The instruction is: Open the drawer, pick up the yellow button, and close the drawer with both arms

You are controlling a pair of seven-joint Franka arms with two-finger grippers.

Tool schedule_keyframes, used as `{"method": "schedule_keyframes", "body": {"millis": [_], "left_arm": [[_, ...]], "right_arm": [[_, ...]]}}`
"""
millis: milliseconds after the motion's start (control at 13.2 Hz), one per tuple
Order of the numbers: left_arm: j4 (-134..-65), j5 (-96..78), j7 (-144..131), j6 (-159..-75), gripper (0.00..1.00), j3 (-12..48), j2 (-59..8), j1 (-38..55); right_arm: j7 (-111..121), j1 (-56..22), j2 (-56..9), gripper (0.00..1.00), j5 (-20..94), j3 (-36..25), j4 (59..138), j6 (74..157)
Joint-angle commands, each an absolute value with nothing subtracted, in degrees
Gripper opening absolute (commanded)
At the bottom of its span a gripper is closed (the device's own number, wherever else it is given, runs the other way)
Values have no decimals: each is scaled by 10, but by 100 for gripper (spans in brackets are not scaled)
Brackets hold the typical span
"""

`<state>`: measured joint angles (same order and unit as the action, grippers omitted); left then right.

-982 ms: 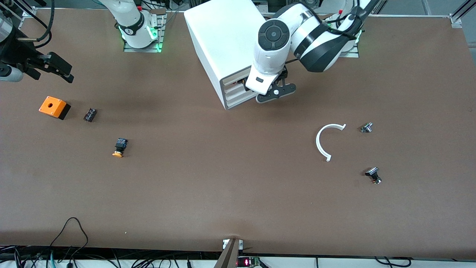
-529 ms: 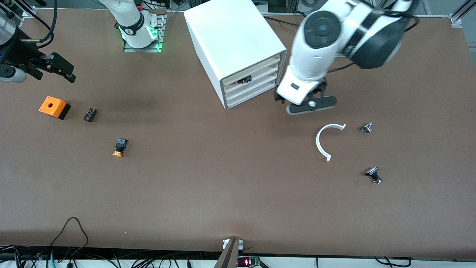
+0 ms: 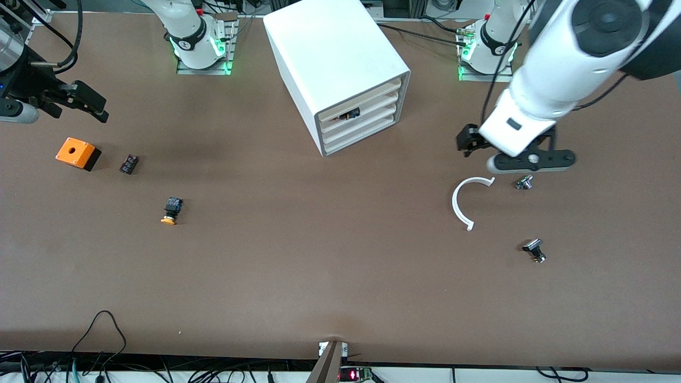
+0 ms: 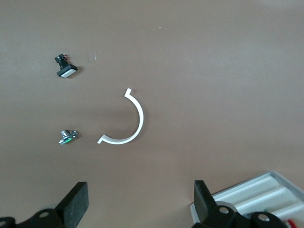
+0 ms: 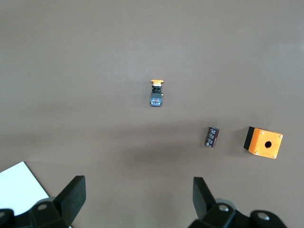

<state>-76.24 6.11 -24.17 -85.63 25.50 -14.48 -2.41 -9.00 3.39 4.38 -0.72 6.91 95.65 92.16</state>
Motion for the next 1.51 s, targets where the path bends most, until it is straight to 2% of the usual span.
{"method": "schedule_keyframes", "body": {"millis": [0,302,378,529,756,1058,1436], "left_arm": [[-844,1,-116,-865,98,129,-60,7],[-964,0,-25,-952,99,38,27,11],[-985,2,-19,-979,99,20,40,12],[-996,9,35,-969,99,17,43,27],[-970,1,54,-928,99,13,31,26],[-919,3,61,-928,99,13,-10,19],[-915,2,54,-929,99,17,-14,18]], "right_arm": [[-90,43,44,100,-9,74,959,930],[-92,42,40,100,-16,75,958,932],[-92,41,40,100,-16,75,958,932],[-95,41,40,100,-16,75,957,931],[-94,41,40,100,-17,76,952,928],[-88,41,40,100,-15,76,951,929],[-83,44,30,100,-10,75,927,925]]}}
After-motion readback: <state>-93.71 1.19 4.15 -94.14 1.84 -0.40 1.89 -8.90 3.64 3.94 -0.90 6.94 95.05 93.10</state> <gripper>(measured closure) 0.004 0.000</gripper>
